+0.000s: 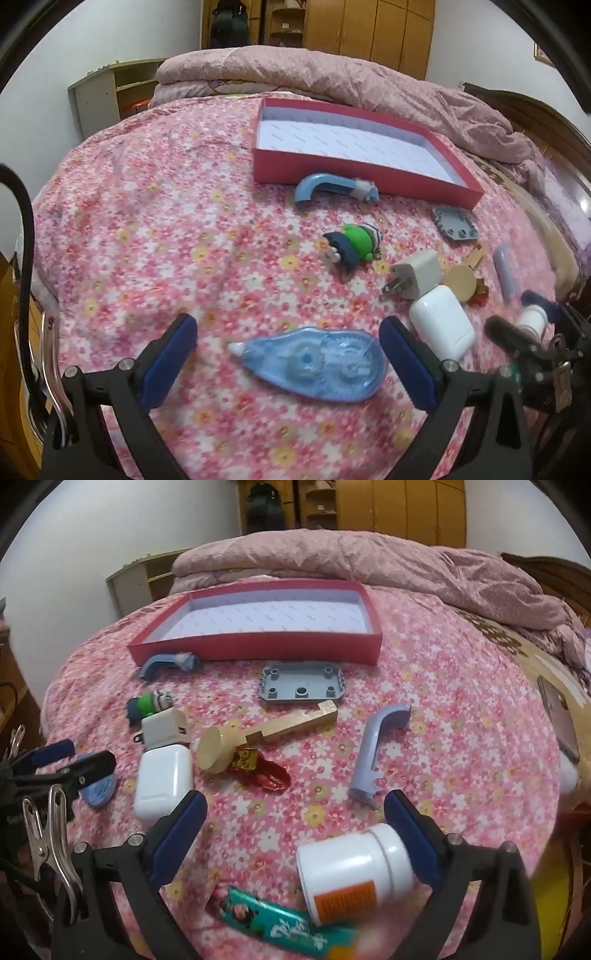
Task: Organize rigid objects
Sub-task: 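Close left gripper on blue correction tape while right gripper grasps white pill bottle, then carry tape and bottle over the red tray and open both grippers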
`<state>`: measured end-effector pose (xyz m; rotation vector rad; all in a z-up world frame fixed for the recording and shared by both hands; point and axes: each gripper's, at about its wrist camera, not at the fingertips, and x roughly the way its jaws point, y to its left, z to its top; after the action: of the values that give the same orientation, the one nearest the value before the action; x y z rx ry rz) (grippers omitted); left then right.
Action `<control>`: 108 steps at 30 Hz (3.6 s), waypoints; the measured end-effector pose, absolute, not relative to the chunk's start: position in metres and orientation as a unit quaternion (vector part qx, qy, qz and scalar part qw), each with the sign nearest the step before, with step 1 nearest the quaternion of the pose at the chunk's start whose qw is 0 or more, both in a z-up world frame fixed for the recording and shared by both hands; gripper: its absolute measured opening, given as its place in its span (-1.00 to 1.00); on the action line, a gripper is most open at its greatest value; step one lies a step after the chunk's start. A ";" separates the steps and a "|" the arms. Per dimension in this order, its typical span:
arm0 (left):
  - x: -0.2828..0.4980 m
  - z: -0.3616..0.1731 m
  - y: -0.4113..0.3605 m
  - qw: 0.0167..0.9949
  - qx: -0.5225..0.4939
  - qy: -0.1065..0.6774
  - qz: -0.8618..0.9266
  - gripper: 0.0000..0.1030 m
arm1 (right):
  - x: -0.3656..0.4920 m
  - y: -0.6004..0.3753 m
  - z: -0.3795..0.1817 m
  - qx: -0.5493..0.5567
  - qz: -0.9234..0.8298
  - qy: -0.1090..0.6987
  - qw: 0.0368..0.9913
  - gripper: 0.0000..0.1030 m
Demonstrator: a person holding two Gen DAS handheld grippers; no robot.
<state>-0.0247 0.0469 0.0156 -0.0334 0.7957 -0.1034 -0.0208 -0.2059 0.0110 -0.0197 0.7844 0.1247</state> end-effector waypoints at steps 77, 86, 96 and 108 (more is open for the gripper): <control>0.018 0.081 0.017 0.930 0.015 0.352 -0.104 0.77 | -0.004 -0.224 0.055 -0.016 0.110 0.365 0.924 -0.07; 0.057 0.089 0.004 0.926 0.004 0.361 -0.108 0.77 | 0.045 -0.223 0.069 -0.005 0.111 0.359 0.927 -0.07; 0.106 0.090 -0.009 0.926 0.001 0.365 -0.099 0.77 | 0.092 -0.222 0.070 0.007 0.101 0.363 0.926 -0.07; 0.132 0.063 -0.011 0.916 0.000 0.393 -0.086 0.77 | 0.120 -0.224 0.057 0.008 0.087 0.379 0.921 -0.08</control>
<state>0.1322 -0.0111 0.0634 -0.0008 0.8082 -0.1763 0.1199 -0.2244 0.0569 0.0159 0.7784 0.1787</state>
